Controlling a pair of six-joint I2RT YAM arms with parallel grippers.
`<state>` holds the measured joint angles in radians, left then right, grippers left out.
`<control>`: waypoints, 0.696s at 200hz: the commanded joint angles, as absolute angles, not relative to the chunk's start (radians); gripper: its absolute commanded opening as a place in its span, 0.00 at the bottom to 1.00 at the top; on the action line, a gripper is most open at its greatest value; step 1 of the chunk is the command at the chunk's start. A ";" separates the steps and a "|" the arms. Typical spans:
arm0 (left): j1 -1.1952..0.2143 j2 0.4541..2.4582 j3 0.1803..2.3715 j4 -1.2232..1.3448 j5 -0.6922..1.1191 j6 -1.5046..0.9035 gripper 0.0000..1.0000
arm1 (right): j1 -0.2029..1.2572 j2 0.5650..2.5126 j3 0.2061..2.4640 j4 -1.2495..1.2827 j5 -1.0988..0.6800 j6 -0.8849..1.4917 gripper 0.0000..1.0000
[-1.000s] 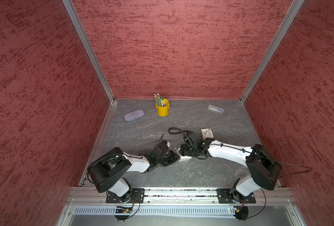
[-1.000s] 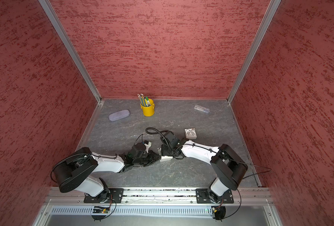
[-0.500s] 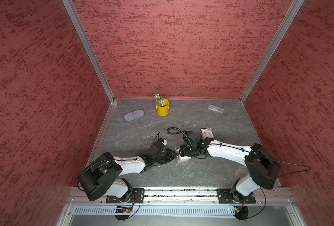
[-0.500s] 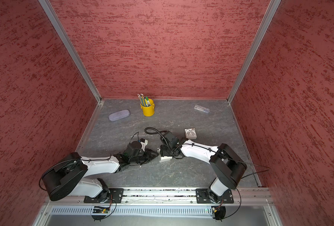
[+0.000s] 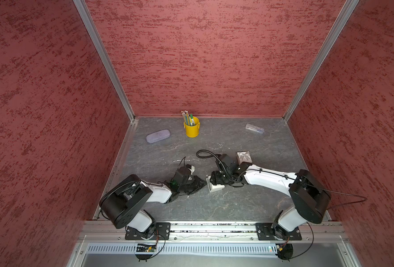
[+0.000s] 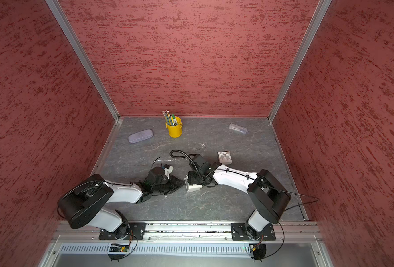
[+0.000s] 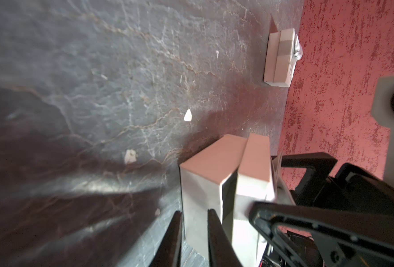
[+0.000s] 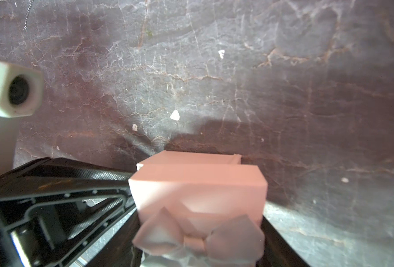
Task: Take the necklace out of the lift-off lid jewelry box
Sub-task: Close the lid on the jewelry box.
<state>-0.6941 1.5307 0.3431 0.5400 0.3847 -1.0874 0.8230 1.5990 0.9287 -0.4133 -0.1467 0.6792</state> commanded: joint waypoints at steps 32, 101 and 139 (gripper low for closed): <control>-0.717 1.617 0.363 0.682 0.402 -1.122 0.18 | 0.830 1.592 0.956 -0.381 -0.188 0.676 0.70; -0.764 1.665 0.394 0.718 0.380 -1.149 0.17 | 0.837 1.595 0.963 -0.361 -0.207 0.678 0.71; -0.794 1.683 0.413 0.718 0.368 -1.156 0.17 | 0.850 1.619 0.969 -0.345 -0.222 0.670 0.71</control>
<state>-0.7593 1.6569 0.3721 0.6670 0.3550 -1.1481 0.8211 1.5997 0.9287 -0.4404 -0.1341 0.6720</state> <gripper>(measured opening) 0.173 0.709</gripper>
